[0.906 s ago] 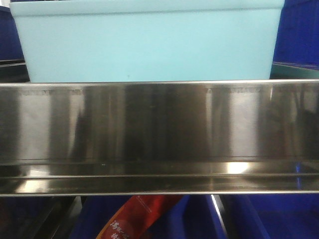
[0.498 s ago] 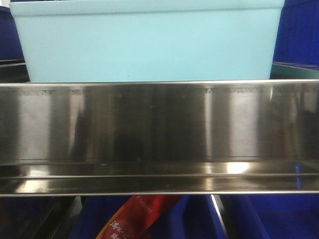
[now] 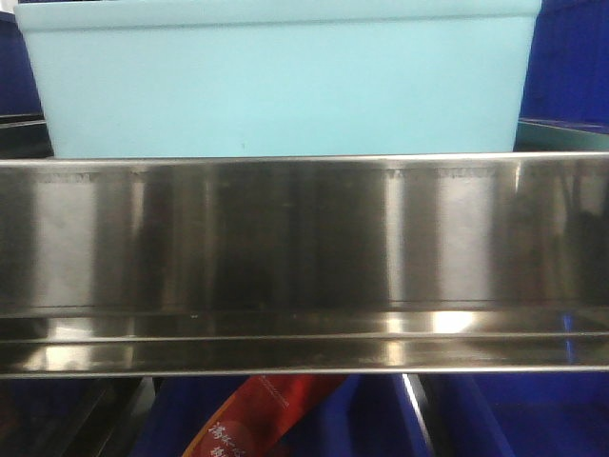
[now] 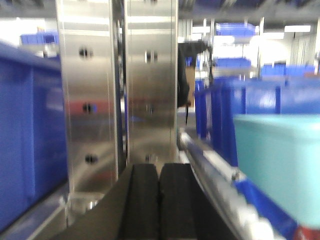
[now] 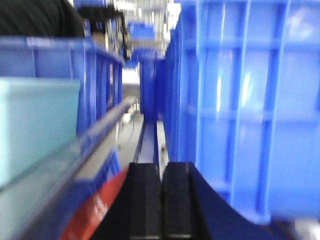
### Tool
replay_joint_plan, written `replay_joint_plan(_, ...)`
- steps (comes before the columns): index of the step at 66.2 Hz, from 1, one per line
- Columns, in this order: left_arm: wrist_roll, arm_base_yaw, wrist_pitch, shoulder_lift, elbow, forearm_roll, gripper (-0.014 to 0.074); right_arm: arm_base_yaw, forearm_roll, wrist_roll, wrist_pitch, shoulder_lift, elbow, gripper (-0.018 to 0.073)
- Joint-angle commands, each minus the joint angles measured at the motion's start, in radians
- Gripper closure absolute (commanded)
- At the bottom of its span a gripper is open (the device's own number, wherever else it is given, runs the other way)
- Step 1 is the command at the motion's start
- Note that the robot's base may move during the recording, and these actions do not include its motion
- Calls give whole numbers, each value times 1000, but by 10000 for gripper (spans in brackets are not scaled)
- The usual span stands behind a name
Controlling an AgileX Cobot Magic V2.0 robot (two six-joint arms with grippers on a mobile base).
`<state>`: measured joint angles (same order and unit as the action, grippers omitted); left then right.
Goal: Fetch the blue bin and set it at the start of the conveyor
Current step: 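Move both grippers to the rim sides of the teal bin on the shelf, then close both grippers on opposite rim walls of the teal bin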
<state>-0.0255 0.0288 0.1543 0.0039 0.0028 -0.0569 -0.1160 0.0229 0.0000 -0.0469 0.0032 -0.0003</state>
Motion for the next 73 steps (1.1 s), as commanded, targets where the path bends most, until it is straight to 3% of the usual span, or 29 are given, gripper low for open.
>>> replay_joint_plan(1,-5,-4,81,-4,-3,39,707,1,10,17,-71,-3,-4,721)
replay_joint_plan(10,-5,-4,72,-4,-75,45,707,1,10,17,127,-3,-201,721)
replay_joint_plan(19,-5,-4,-122,-4,-261,41,690,1,10,17,282,31,-415,666)
replay_joint_plan(26,-5,-4,-263,43,-388,41,566,1,10,17,319,107,-524,457)
replay_joint_plan(31,-5,-7,-318,86,-451,45,409,1,10,17,321,164,-572,232)
replay_joint_plan(39,-5,-41,-343,153,-494,48,145,1,-29,17,318,232,-602,-11)
replay_joint_plan(46,-5,-88,-432,224,-544,57,47,1,-23,17,330,284,-631,-9)
replay_joint_plan(57,57,-182,-623,379,-701,57,48,11,-15,-48,367,385,-710,-9)
replay_joint_plan(73,75,-398,-675,672,-915,124,48,191,41,-72,579,599,-890,-9)
